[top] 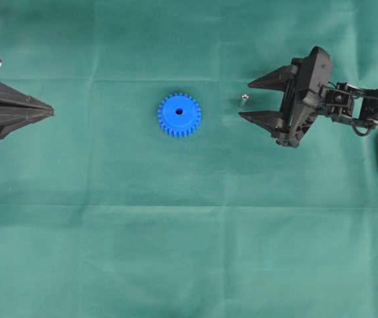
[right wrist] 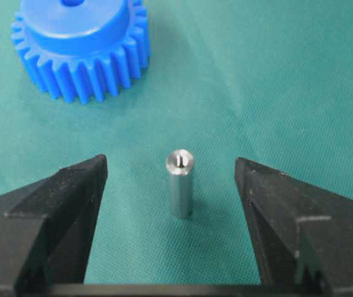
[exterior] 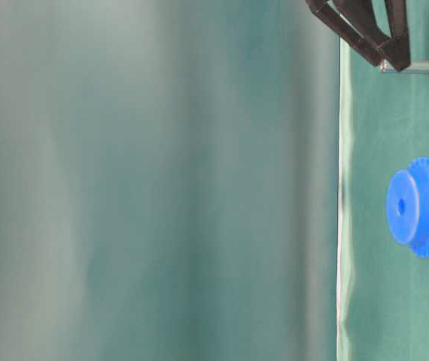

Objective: Insert the shaft placed at a random location into the center hole of the medium gear at another random location.
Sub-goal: 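Move the right gripper left over the small silver shaft, opening it, then close the right gripper on the silver shaft and lift it upright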

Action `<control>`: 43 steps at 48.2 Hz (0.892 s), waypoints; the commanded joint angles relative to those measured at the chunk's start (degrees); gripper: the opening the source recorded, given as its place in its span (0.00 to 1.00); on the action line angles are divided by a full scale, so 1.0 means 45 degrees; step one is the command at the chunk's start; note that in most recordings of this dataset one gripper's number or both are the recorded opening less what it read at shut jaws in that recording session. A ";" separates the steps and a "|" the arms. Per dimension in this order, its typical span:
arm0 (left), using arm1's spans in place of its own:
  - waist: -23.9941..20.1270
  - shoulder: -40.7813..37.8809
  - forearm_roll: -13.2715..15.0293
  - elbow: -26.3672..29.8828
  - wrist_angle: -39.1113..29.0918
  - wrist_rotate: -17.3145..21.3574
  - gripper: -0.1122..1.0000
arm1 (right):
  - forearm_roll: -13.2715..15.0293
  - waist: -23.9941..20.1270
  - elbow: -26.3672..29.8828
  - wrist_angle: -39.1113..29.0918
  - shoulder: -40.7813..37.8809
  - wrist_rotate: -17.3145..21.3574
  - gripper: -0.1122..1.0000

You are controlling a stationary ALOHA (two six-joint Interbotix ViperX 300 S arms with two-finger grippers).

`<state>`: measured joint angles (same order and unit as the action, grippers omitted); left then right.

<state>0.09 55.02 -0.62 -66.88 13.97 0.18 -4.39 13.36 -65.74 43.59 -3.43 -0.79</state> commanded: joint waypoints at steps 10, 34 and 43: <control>0.0000 -0.0117 -0.0039 0.0195 0.0039 0.0000 0.10 | -0.0039 0.0059 0.0469 0.0137 -0.0039 -0.0039 0.64; 0.0020 -0.0117 -0.0039 0.0215 -0.0156 0.0000 0.10 | 0.0039 0.0059 0.0508 -0.0098 0.0156 -0.0078 0.22; 0.0000 -0.0117 -0.0039 0.0215 -0.0156 0.0000 0.10 | 0.0039 0.0059 0.0566 -0.1055 0.1484 -0.0117 0.22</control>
<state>0.09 54.93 -0.62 -66.88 13.01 0.18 -4.31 13.45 -64.34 40.96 -0.62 -0.88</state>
